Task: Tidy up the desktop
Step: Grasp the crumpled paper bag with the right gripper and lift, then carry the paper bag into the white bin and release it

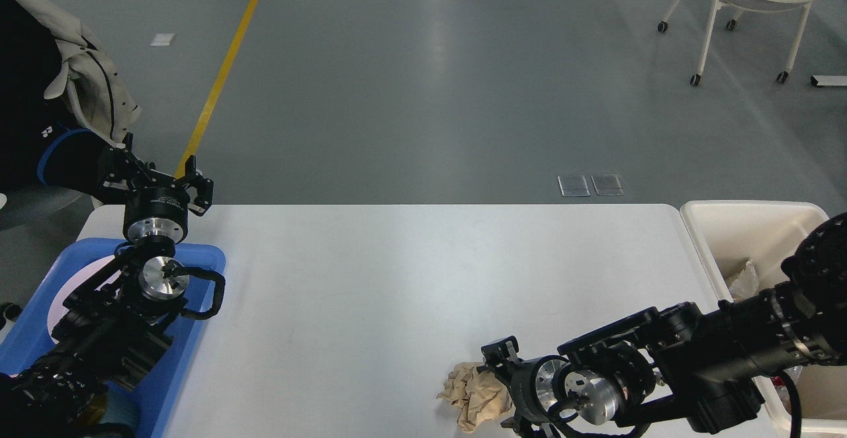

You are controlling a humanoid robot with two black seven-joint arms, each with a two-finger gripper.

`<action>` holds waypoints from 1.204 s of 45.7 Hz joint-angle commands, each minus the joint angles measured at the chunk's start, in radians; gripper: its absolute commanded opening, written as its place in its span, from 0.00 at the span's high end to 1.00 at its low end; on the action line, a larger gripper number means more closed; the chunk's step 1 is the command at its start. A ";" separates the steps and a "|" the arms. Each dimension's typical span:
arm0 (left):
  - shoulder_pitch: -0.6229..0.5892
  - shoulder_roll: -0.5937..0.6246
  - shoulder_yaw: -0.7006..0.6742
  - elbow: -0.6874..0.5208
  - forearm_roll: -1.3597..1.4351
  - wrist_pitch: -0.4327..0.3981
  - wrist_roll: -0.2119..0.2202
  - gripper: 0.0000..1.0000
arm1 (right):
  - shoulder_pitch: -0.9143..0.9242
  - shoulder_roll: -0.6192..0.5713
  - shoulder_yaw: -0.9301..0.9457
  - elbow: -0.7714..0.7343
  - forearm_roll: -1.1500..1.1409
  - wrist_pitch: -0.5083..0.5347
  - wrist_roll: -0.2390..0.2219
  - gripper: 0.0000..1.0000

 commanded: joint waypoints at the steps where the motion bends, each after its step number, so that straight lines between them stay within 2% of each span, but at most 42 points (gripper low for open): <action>1: 0.000 0.000 0.000 0.000 0.000 0.000 0.000 0.02 | -0.029 0.005 0.015 -0.035 0.000 -0.038 0.021 0.77; 5: 0.000 0.000 0.000 0.000 0.000 0.000 0.000 0.02 | -0.031 0.008 0.017 -0.035 -0.002 -0.040 0.022 1.00; 25: 0.000 0.000 0.000 0.000 0.000 0.000 0.000 0.02 | 0.013 -0.023 -0.008 -0.017 -0.022 -0.042 0.024 1.00; 34: 0.000 0.000 0.000 0.000 0.000 0.000 -0.001 0.02 | 0.157 -0.113 -0.181 0.026 -0.158 0.000 0.025 1.00; 37: 0.000 0.000 0.000 0.000 0.000 0.000 0.000 0.02 | 0.272 -0.178 -0.298 0.052 -0.310 0.092 0.025 1.00; 43: 0.000 0.000 0.000 0.000 -0.001 0.000 0.000 0.02 | 0.501 -0.253 -0.446 0.083 -0.463 0.306 0.031 1.00; 51: 0.000 0.000 0.000 0.000 0.000 0.000 0.000 0.02 | 0.849 -0.247 -0.580 0.098 -0.579 0.702 0.042 1.00; 55: 0.000 0.000 0.000 0.000 0.000 0.000 0.000 0.02 | 0.972 -0.221 -0.589 0.117 -0.643 0.816 0.041 1.00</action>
